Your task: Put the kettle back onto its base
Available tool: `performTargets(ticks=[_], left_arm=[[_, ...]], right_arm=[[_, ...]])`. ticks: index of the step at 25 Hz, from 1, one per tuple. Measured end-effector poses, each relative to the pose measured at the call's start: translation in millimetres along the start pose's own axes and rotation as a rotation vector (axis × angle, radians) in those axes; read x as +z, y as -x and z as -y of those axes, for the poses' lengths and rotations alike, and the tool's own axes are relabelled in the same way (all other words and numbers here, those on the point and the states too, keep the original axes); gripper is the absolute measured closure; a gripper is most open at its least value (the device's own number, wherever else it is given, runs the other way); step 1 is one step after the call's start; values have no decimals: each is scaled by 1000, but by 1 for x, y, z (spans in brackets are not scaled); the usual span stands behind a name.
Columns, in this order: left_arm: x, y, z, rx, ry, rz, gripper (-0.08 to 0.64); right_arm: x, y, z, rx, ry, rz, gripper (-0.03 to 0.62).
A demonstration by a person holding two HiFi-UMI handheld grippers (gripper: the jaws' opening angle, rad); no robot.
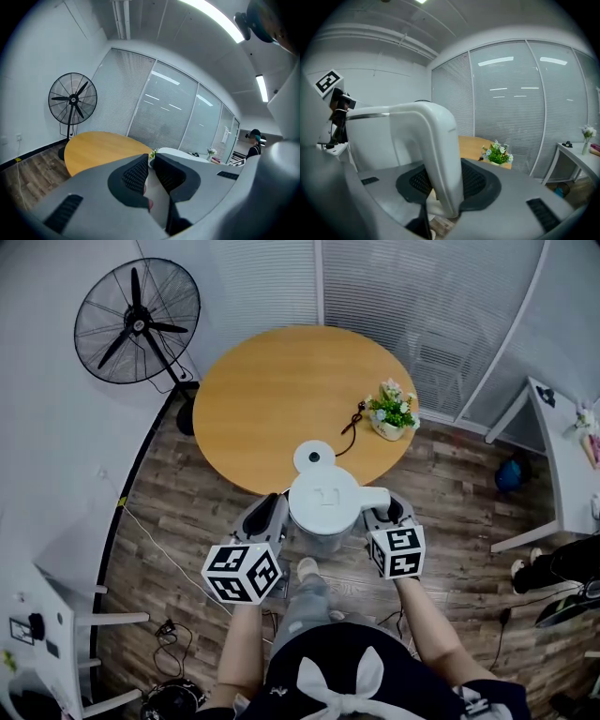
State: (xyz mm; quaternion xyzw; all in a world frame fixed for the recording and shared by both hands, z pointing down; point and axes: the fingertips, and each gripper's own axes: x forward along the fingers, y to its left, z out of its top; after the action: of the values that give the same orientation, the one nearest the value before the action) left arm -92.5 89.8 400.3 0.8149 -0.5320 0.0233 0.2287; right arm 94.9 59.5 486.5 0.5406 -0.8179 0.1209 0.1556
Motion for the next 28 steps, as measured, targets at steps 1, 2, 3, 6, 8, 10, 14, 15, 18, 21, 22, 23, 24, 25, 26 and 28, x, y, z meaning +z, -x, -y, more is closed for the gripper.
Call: performTargets(ticks=[1, 2, 3, 6, 8, 10, 14, 15, 18, 21, 22, 23, 24, 25, 26, 28], left_arm=[[4, -9, -4, -1, 0, -3, 499], [8, -17, -8, -2, 0, -5, 499], [12, -25, -12, -4, 0, -6, 499], [26, -45, -27, -4, 2, -7, 499], [35, -57, -37, -4, 1, -7, 499], [43, -66, -46, -6, -1, -7, 499], [55, -82, -59, -17, -4, -4, 499], [58, -85, -61, -20, -3, -3, 499], [68, -97, -69, -32, -4, 0, 499], [79, -108, -73, -49, -11, 8, 499], [82, -111, -75, -56, -13, 11, 499], [86, -115, -77, -64, -13, 15, 499], [89, -118, -79, -73, -14, 18, 499], [92, -121, -81, -81, -15, 21, 499], [95, -125, -82, -88, -17, 23, 499], [100, -131, -83, -103, -25, 25, 499]], right_arm=[[3, -9, 3, -1, -1, -3, 453], [6, -17, 6, -1, -1, -6, 453], [10, -25, 9, -2, -2, -8, 453], [21, -49, 12, -3, -3, -10, 453], [30, -65, 13, -2, -1, -10, 451], [37, -78, 14, -1, 0, -7, 451], [51, -99, 18, -12, -1, 6, 451], [54, -103, 18, -17, -1, 10, 451], [64, -116, 22, -27, -3, 18, 451], [74, -127, 26, -41, -7, 31, 451], [77, -131, 27, -46, -11, 36, 451], [80, -134, 28, -51, -15, 40, 450], [82, -138, 28, -56, -18, 45, 450], [85, -141, 30, -62, -20, 50, 451], [87, -144, 31, -68, -24, 55, 451], [92, -148, 35, -80, -30, 65, 450]])
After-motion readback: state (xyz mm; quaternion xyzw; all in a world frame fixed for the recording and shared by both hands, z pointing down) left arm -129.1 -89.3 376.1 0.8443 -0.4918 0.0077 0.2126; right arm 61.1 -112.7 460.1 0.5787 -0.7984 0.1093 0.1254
